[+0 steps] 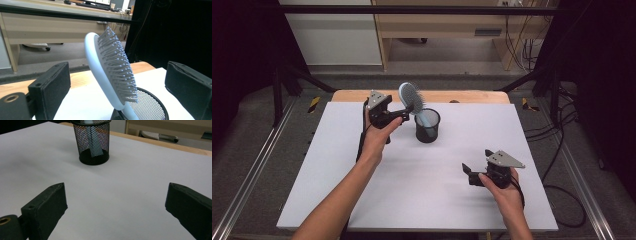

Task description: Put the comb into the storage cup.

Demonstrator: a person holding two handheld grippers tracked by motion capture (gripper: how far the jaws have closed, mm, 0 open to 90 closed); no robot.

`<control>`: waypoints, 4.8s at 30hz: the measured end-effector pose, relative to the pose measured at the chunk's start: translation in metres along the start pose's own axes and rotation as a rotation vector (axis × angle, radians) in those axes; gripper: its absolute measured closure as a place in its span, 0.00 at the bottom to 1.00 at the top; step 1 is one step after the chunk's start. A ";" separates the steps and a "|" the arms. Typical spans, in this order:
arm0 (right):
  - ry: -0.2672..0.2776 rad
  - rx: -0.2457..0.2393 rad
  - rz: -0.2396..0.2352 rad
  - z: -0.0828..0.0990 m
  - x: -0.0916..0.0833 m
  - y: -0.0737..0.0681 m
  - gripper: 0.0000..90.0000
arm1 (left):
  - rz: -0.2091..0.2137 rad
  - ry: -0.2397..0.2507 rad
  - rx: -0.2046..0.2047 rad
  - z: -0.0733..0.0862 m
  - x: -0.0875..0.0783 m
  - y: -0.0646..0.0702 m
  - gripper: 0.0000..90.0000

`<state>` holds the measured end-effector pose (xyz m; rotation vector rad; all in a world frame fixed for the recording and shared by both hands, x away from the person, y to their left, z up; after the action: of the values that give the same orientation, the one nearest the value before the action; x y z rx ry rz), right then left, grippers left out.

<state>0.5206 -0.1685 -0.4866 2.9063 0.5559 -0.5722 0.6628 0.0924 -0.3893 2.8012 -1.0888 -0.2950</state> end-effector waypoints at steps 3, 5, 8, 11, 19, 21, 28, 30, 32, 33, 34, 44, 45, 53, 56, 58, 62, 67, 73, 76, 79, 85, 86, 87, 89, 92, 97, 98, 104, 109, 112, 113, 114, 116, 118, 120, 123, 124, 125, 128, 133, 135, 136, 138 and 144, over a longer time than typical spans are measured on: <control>0.001 0.000 0.000 0.000 -0.001 0.000 0.04 | -0.003 -0.001 0.004 -0.002 -0.006 -0.001 0.07; 0.000 0.001 0.002 0.000 -0.001 0.001 0.04 | -0.003 -0.002 0.005 -0.003 -0.009 -0.001 0.07; 0.000 -0.001 0.003 0.000 -0.001 0.001 0.04 | -0.001 -0.005 0.010 -0.004 -0.014 0.000 0.06; 0.000 -0.003 0.002 0.000 -0.001 0.001 0.04 | -0.001 -0.007 0.016 -0.006 -0.018 -0.001 0.06; 0.000 -0.004 0.003 0.000 -0.001 0.001 0.04 | -0.006 0.002 0.024 -0.012 -0.029 -0.004 0.06; 0.000 -0.004 0.002 0.000 -0.001 0.001 0.04 | -0.008 0.004 0.026 -0.014 -0.032 -0.005 0.06; -0.001 0.000 0.005 0.000 -0.002 0.002 0.04 | -0.017 0.006 0.035 -0.017 -0.040 -0.010 0.06; 0.001 -0.004 0.003 0.000 -0.001 0.001 0.04 | -0.019 0.006 0.037 -0.017 -0.043 -0.011 0.06; 0.002 -0.007 0.003 0.000 -0.001 0.001 0.05 | -0.020 0.007 0.038 -0.019 -0.045 -0.012 0.06; 0.003 -0.010 0.004 0.000 -0.002 0.001 0.05 | -0.021 0.007 0.038 -0.019 -0.046 -0.013 0.06; 0.005 -0.014 0.007 0.000 -0.002 0.001 0.05 | -0.022 0.006 0.039 -0.020 -0.047 -0.013 0.06; 0.008 -0.018 0.014 0.000 -0.002 0.002 0.05 | -0.035 0.008 0.051 -0.024 -0.059 -0.018 0.06; 0.007 -0.017 0.014 0.000 -0.002 0.002 0.05 | -0.035 0.008 0.052 -0.025 -0.060 -0.018 0.06; 0.005 -0.016 0.016 0.000 -0.002 0.003 0.05 | -0.046 0.012 0.054 -0.028 -0.071 -0.025 0.06; 0.004 -0.016 0.017 0.001 -0.002 0.003 0.05 | -0.051 0.015 0.056 -0.029 -0.076 -0.029 0.05; 0.005 -0.016 0.017 0.000 -0.002 0.003 0.05 | -0.055 0.016 0.056 -0.028 -0.080 -0.031 0.05; 0.006 -0.016 0.018 0.000 -0.002 0.003 0.05 | -0.059 0.019 0.056 -0.028 -0.088 -0.034 0.05; 0.006 -0.017 0.020 0.000 -0.002 0.003 0.05 | -0.062 0.013 0.067 -0.027 -0.095 -0.038 0.05; 0.008 -0.021 0.026 0.000 -0.002 0.003 0.05 | -0.066 0.021 0.070 -0.028 -0.103 -0.040 0.04; 0.008 -0.022 0.027 0.000 -0.002 0.003 0.05 | -0.069 0.025 0.072 -0.029 -0.107 -0.041 0.04; 0.008 -0.023 0.027 0.001 -0.002 0.003 0.05 | -0.073 0.026 0.077 -0.028 -0.111 -0.043 0.04; 0.016 -0.026 0.035 0.000 -0.002 0.004 0.05 | -0.082 0.035 0.077 -0.028 -0.120 -0.047 0.04; 0.018 -0.027 0.036 0.000 -0.002 0.004 0.05 | -0.084 0.037 0.078 -0.029 -0.121 -0.048 0.04; 0.020 -0.028 0.039 0.000 -0.002 0.004 0.05 | -0.086 0.039 0.076 -0.029 -0.122 -0.049 0.04; 0.026 -0.032 0.045 -0.001 -0.002 0.005 0.05 | -0.089 0.042 0.076 -0.031 -0.125 -0.050 0.04; 0.030 -0.032 0.048 -0.001 -0.003 0.006 0.05 | -0.092 0.047 0.078 -0.034 -0.128 -0.052 0.03; 0.037 -0.004 0.038 -0.002 -0.003 0.005 0.05 | -0.096 0.049 0.079 -0.035 -0.132 -0.054 0.03; 0.039 0.001 0.034 -0.002 -0.003 0.005 0.05 | -0.099 0.047 0.083 -0.035 -0.133 -0.054 0.03; 0.027 0.026 0.012 -0.002 -0.004 0.002 0.04 | -0.105 0.059 0.089 -0.036 -0.142 -0.056 0.03; 0.017 0.014 -0.002 -0.006 -0.005 -0.001 0.03 | -0.120 0.064 0.113 -0.037 -0.156 -0.058 0.03; 0.023 0.018 -0.005 -0.012 -0.007 0.001 0.03 | -0.128 0.059 0.124 -0.036 -0.165 -0.060 0.03; 0.023 0.010 -0.006 -0.013 -0.008 0.002 0.03 | -0.132 0.058 0.128 -0.036 -0.168 -0.062 0.03; 0.023 0.003 -0.004 -0.013 -0.008 0.004 0.03 | -0.135 0.057 0.132 -0.036 -0.171 -0.063 0.02; 0.032 0.008 -0.004 -0.016 -0.011 0.009 0.03 | -0.140 0.060 0.130 -0.036 -0.177 -0.066 0.02; 0.047 0.018 -0.006 -0.018 -0.014 0.014 0.03 | -0.145 0.066 0.123 -0.036 -0.181 -0.068 0.02; 0.057 0.034 -0.008 -0.020 -0.017 0.019 0.04 | -0.149 0.070 0.117 -0.035 -0.185 -0.071 0.02; 0.063 0.043 0.006 -0.020 -0.020 0.026 0.04 | -0.155 0.074 0.113 -0.034 -0.191 -0.074 0.02; 0.063 0.042 0.011 -0.019 -0.022 0.029 0.05 | -0.157 0.073 0.112 -0.033 -0.193 -0.075 0.02; 0.064 0.042 0.019 -0.018 -0.023 0.031 0.05 | -0.156 0.074 0.110 -0.033 -0.194 -0.076 0.02; 0.062 0.024 0.041 -0.013 -0.027 0.040 0.10 | -0.148 0.067 0.116 -0.030 -0.199 -0.077 0.02; 0.083 0.054 0.062 -0.003 -0.028 0.048 0.10 | -0.152 0.062 0.111 -0.022 -0.208 -0.079 0.02; 0.079 0.059 0.056 0.001 -0.026 0.048 0.08 | -0.158 0.060 0.111 -0.020 -0.211 -0.081 0.02; 0.077 0.050 0.056 0.002 -0.026 0.048 0.07 | -0.162 0.060 0.111 -0.019 -0.213 -0.082 0.02; 0.075 0.042 0.062 0.004 -0.025 0.050 0.07 | -0.162 0.060 0.105 -0.016 -0.216 -0.083 0.02; 0.075 0.064 0.058 0.007 -0.026 0.054 0.07 | -0.174 0.047 0.137 -0.008 -0.225 -0.083 0.02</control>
<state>0.5163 -0.2285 -0.4804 3.0033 0.4687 -0.4845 0.5565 0.3067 -0.3654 3.0142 -0.8888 -0.1757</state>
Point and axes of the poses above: each handheld gripper's, and its own axes: x roughly forward along the jaws, z roughly out of its underside, y roughly to its right, the point moved 9 cm from there along x, roughly forward along the jaws, and after that the axes turned 9 degrees about z, right-handed, at the moved point
